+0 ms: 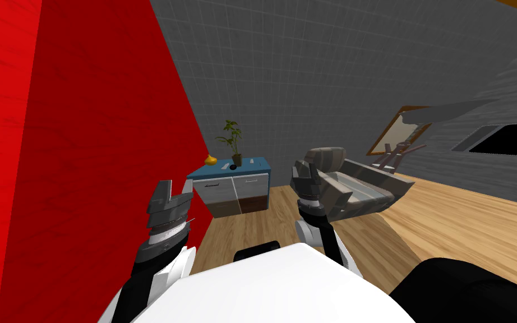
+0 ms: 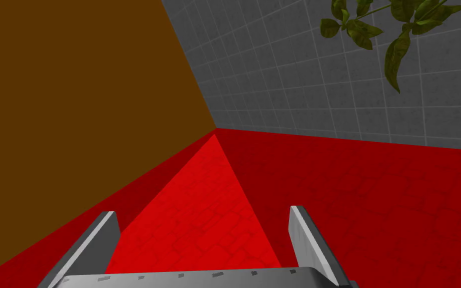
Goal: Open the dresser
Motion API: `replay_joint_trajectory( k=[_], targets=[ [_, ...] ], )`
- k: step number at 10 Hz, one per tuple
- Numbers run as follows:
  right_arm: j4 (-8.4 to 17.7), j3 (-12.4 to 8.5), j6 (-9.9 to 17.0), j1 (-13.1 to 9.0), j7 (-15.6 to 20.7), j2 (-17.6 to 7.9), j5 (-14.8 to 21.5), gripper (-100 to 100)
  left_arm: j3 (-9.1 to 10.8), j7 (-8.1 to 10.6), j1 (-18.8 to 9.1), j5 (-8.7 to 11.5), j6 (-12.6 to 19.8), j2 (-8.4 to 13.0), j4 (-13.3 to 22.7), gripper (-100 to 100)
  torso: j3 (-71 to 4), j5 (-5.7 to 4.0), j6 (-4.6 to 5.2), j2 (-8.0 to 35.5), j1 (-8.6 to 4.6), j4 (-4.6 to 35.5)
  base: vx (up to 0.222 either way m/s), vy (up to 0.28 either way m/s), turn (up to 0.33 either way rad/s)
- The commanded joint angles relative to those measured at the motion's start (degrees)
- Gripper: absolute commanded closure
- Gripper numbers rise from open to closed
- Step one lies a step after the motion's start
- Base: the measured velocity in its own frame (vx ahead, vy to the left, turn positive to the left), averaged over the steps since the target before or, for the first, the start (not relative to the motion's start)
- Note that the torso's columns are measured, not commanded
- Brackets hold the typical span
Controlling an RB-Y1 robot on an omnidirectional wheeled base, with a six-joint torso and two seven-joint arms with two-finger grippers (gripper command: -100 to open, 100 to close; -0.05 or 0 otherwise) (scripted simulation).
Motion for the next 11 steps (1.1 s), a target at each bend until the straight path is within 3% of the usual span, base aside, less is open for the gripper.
replay_joint_trajectory(
  k=[1, 9, 10, 11],
  targets=[
    [0.0, 0.0, 0.0, 0.0, 0.0, 0.0, 0.0, 0, 0.00, 0.00, 0.0, 0.0, 0.0, 0.0, 0.0, 0, -4.7, 0.00, 0.00, 2.3, 0.00, 2.3, 0.000, 0.000, 0.000],
    [0.0, 0.0, 0.0, 0.0, 0.0, 0.0, 0.0, 0, 0.00, 0.00, 0.0, 0.0, 0.0, 0.0, 0.0, 0, -70.7, 0.00, 0.00, 35.4, 0.00, 35.4, 0.000, 0.000, 0.000],
    [0.0, 0.0, 0.0, 0.0, 0.0, 0.0, 0.0, 0, -0.03, -0.11, -0.4, -0.1, 0.4, 1.8, 1.2, -100, -79.2, 0.00, 0.00, 39.6, 0.00, 39.6, 0.030, -0.017, -0.016],
    [0.0, 0.0, 0.0, 0.0, 0.0, 0.0, 0.0, 0, -0.05, -0.17, -0.7, -0.2, 0.6, 2.5, 1.9, -100, -83.2, -0.01, 0.01, 41.5, -0.04, 41.5, 0.049, -0.033, -0.020]
  ],
)
